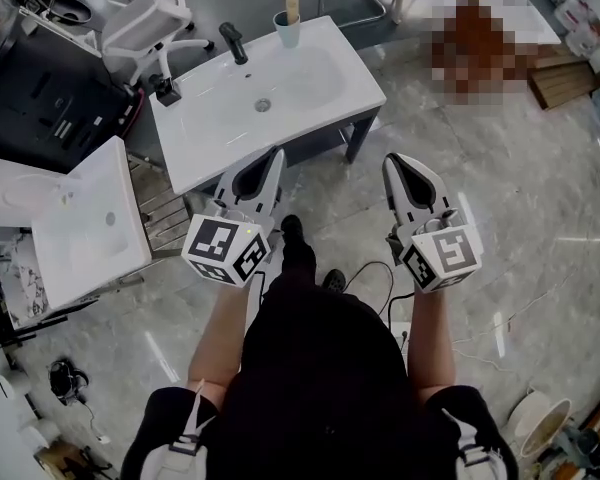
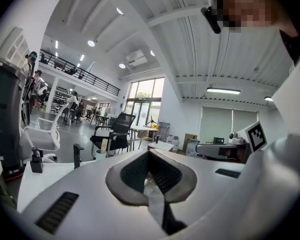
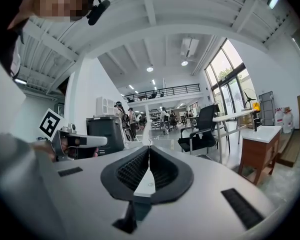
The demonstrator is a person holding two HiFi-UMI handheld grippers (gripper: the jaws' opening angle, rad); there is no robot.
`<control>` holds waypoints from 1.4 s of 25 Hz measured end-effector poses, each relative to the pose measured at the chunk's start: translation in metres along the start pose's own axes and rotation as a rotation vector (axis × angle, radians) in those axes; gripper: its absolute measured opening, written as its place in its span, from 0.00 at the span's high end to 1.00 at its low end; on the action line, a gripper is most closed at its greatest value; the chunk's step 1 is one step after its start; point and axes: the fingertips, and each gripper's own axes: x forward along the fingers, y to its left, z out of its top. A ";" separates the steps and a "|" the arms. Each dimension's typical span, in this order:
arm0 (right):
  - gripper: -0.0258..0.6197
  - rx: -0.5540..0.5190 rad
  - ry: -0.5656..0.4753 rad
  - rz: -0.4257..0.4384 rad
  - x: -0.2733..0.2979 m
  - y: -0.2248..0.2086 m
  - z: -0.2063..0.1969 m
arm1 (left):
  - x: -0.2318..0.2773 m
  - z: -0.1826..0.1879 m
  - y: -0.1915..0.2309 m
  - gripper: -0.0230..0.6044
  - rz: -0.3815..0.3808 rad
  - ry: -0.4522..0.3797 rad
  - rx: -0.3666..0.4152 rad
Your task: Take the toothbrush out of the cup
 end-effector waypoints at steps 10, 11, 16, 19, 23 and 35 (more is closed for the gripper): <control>0.91 0.007 -0.009 0.003 0.087 -0.008 0.022 | 0.051 0.018 0.068 0.94 -0.036 0.012 0.003; 0.91 0.001 -0.012 0.002 0.095 -0.008 0.024 | 0.054 0.022 0.073 0.94 -0.043 0.009 0.008; 0.91 -0.011 -0.023 -0.012 0.129 -0.004 0.034 | 0.065 0.034 0.104 0.94 -0.063 -0.014 0.010; 0.91 -0.021 -0.031 -0.017 0.147 -0.001 0.038 | 0.072 0.037 0.122 0.94 -0.073 -0.020 -0.001; 0.91 -0.041 -0.028 -0.002 0.164 0.007 0.037 | 0.076 0.038 0.141 0.94 -0.076 -0.028 -0.024; 0.91 -0.016 0.024 -0.011 0.192 -0.005 0.028 | 0.100 0.024 0.157 0.94 -0.087 0.039 -0.019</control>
